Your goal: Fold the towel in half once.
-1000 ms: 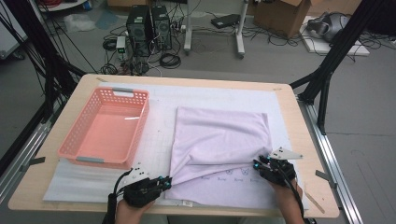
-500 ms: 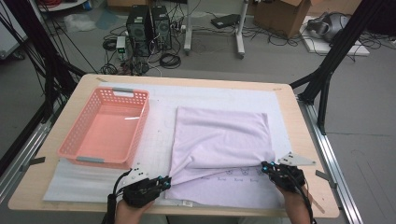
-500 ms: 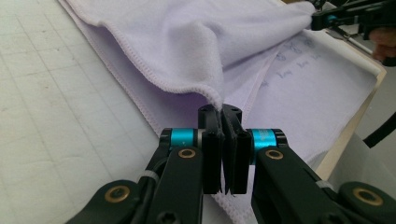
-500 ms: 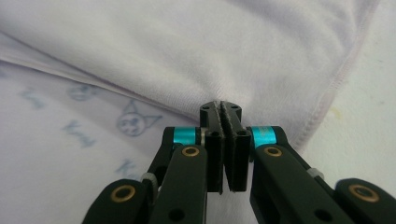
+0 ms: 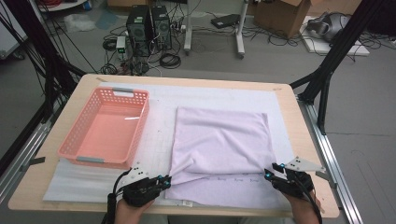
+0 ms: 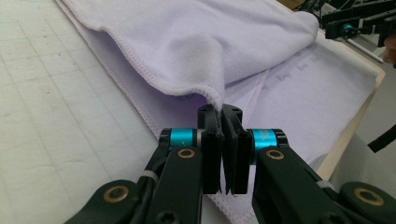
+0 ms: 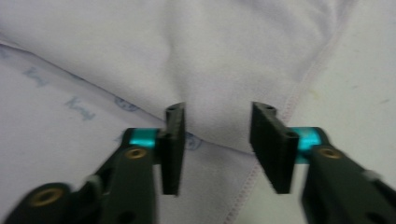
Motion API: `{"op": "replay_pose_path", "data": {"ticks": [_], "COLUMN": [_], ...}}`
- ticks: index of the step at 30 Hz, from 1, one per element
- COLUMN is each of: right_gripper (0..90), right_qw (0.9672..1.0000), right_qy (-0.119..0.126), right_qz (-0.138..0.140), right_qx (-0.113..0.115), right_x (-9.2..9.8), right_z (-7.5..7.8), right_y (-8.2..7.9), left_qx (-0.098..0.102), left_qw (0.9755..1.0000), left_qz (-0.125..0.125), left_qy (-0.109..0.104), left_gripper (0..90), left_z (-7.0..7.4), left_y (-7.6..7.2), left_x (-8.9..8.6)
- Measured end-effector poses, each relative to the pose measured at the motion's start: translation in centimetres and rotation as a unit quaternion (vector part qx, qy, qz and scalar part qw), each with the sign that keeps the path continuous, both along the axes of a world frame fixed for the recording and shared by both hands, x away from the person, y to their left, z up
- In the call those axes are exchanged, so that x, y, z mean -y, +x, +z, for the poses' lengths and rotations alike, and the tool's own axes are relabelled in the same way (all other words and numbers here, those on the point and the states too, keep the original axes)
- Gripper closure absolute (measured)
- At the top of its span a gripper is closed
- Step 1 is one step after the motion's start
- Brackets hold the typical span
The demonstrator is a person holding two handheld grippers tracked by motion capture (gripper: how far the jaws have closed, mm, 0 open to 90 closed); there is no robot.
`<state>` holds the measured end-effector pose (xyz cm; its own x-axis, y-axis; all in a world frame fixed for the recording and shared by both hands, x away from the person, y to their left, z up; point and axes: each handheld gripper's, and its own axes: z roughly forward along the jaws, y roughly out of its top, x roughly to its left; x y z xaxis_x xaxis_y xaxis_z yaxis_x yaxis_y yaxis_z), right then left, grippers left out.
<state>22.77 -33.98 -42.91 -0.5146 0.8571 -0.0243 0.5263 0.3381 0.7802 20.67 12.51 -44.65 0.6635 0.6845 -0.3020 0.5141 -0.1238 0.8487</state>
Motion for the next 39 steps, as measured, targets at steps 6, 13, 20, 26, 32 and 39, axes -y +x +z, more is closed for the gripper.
{"op": "replay_pose_path", "data": {"ticks": [6,13,20,26,32,39], "right_gripper": [72.8,86.8,85.8,86.1,68.0,64.2], "right_qw": [0.9966,0.9981,0.9989,0.9975,0.9994,0.9986], "right_qy": [-0.065,-0.039,-0.043,-0.069,-0.02,0.029], "right_qz": [0.051,0.047,0.02,-0.01,-0.022,-0.038], "right_qx": [-0.006,0.008,0.001,-0.007,-0.02,0.021], "right_x": [-1.7,-1.9,-3.2,-5.0,-4.6,-1.1], "right_z": [-1.3,0.3,2.4,0.8,-0.1,1.3], "right_y": [0.9,2.2,6.5,10.4,10.4,6.0], "left_qx": [0.0,0.005,0.01,0.015,0.014,0.015], "left_qw": [1.0,0.9999,0.9996,0.9995,0.9995,0.9994], "left_qz": [0.006,0.011,0.021,0.023,0.019,0.021], "left_qy": [0.001,0.007,0.012,0.018,0.02,0.021], "left_gripper": [85.1,84.9,83.6,83.6,81.7,81.1], "left_z": [-0.1,-0.2,-0.3,-0.5,-0.6,-0.6], "left_y": [0.2,0.5,1.0,1.2,1.2,1.2], "left_x": [-0.1,-0.1,0.0,0.4,0.4,0.5]}}
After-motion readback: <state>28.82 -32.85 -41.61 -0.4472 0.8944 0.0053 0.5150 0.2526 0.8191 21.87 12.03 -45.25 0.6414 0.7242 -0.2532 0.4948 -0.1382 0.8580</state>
